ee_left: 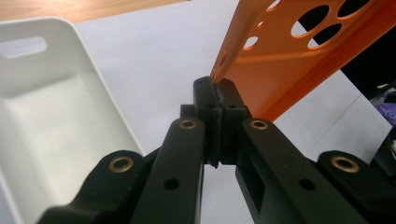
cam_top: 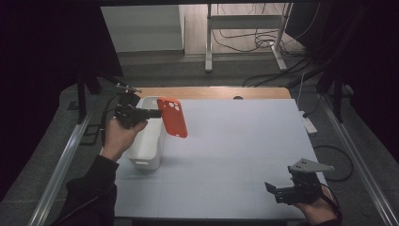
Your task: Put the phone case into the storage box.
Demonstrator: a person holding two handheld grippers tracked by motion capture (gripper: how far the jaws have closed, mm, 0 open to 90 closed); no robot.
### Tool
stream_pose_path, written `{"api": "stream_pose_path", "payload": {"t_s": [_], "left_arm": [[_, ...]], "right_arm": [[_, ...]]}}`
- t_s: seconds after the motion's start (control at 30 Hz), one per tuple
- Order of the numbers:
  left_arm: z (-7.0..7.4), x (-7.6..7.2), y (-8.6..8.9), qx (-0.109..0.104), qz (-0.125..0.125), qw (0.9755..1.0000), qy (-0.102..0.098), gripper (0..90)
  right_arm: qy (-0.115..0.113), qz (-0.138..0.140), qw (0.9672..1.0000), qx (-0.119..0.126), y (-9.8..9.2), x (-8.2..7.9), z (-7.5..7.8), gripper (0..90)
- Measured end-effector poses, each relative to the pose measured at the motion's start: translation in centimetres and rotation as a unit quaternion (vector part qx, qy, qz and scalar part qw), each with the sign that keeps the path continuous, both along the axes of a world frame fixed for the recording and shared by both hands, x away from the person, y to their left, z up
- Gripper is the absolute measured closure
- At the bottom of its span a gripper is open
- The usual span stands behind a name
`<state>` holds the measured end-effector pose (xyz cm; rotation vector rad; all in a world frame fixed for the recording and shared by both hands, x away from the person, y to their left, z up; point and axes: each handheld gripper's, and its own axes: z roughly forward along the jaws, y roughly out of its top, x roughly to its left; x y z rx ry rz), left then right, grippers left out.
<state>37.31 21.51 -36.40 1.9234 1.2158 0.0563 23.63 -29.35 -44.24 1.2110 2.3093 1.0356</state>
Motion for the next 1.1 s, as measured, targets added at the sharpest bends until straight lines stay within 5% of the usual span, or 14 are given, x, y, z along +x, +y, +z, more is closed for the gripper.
{"api": "stream_pose_path", "payload": {"t_s": [0.6, 1.1], "left_arm": [[1.5, 1.1, 2.8, 0.02, 0.042, 0.9989, -0.008, 89.5], [1.2, 2.8, 4.3, 0.035, 0.077, 0.9964, -0.005, 89.5]], "right_arm": [[0.007, -0.037, 0.9993, -0.002, -1.5, -0.8, -0.3, 0.0], [0.001, -0.045, 0.9989, 0.011, -1.8, -0.9, -0.2, 0.0]]}}
